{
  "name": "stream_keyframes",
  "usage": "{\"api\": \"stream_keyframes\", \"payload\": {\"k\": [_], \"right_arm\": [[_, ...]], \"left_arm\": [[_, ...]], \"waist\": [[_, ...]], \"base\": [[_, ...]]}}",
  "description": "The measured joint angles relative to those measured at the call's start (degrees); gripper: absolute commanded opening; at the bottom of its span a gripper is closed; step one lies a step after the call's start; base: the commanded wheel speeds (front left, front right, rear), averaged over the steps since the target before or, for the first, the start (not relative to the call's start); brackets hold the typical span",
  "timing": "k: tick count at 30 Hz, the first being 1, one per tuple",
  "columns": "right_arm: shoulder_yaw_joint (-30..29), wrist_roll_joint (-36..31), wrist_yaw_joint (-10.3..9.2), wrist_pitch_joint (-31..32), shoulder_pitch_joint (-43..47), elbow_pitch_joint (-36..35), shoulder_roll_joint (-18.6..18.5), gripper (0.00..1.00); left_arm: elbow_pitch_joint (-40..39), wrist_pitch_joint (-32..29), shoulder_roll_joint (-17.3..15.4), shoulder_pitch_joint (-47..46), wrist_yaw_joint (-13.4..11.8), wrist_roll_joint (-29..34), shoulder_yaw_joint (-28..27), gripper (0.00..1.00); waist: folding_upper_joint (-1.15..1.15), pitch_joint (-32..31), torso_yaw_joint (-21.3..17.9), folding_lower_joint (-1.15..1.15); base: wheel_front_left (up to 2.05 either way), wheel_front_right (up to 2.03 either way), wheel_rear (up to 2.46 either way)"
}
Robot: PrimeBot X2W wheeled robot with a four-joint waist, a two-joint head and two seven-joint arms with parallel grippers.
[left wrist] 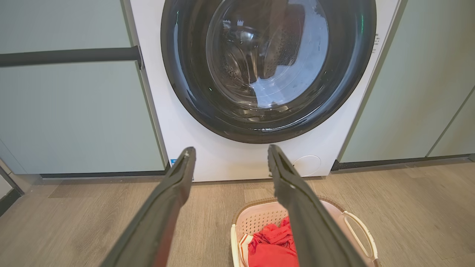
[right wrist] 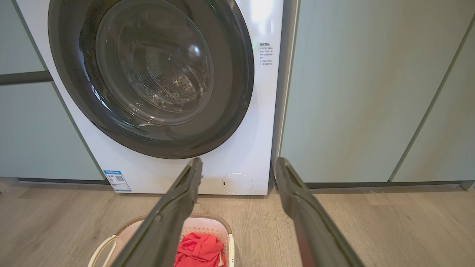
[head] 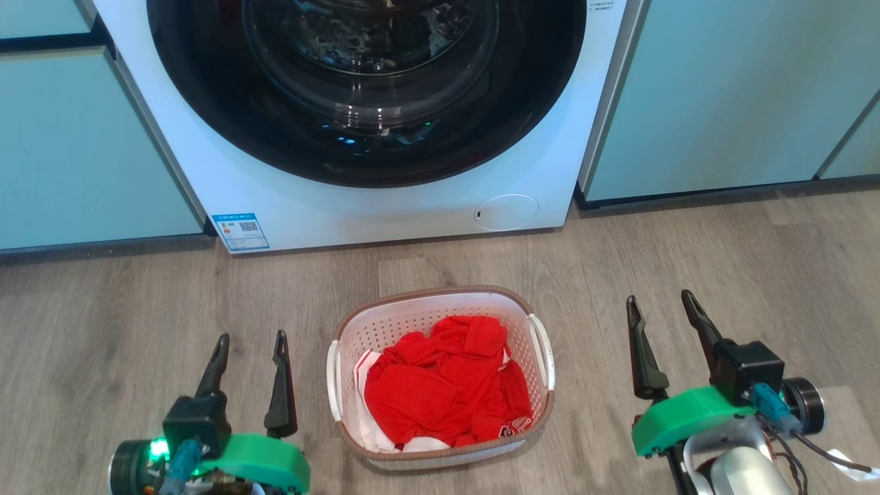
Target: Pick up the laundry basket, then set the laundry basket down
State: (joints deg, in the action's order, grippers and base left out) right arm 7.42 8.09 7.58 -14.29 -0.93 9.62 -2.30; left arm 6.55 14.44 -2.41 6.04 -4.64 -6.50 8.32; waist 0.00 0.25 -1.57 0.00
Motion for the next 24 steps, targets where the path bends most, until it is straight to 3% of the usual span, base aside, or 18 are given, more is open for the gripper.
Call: {"api": "stream_keyframes", "payload": {"k": [24], "right_arm": [[-0.4, 0.0, 0.00, 0.0, -0.1, 0.3, 0.0, 1.00]], "left_arm": [[0.1, 0.0, 0.0, -0.2, 0.0, -0.1, 0.1, 1.00]], "waist": [[0.00, 2.3, 0.2, 0.00]], "base": [[0.00, 0.00, 0.00]]}}
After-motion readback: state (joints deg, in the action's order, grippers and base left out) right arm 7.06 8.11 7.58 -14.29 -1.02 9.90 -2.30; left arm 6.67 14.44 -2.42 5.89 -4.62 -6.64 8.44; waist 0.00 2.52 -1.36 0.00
